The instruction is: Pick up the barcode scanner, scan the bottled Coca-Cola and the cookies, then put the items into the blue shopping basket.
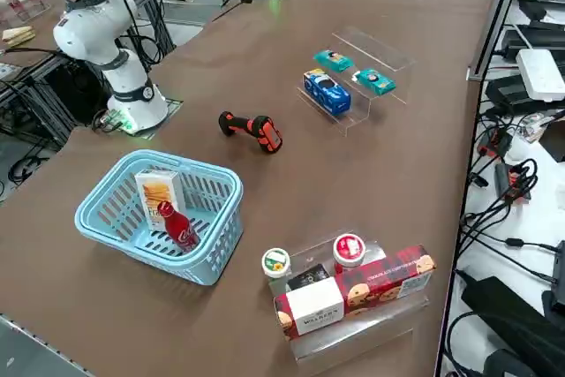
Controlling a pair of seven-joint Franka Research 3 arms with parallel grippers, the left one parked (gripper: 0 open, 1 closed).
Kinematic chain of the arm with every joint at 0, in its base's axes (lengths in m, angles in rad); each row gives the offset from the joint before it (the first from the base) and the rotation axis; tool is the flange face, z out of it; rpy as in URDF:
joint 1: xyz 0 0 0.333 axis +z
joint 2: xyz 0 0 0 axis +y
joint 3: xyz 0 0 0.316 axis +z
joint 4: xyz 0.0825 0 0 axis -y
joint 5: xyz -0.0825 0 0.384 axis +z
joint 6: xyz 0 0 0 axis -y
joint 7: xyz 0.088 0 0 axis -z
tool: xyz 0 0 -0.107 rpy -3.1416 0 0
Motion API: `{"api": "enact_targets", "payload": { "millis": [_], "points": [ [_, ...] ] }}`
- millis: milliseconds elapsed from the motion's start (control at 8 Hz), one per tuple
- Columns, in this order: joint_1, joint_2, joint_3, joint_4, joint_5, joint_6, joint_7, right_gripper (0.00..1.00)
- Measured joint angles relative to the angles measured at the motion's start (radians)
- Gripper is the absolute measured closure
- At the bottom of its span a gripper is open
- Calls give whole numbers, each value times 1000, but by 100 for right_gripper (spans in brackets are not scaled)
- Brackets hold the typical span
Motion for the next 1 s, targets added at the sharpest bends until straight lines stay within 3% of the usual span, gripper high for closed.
{"api": "enact_targets", "payload": {
  "millis": [375, 750, 1000],
  "points": [
    [26, 33, 10, 53, 0, -1, 124, 0],
    [-80, 56, 127, 55, 0, 6, 143, 0],
    [-106, 95, 139, 55, 0, 36, 143, 0]
  ]
}}
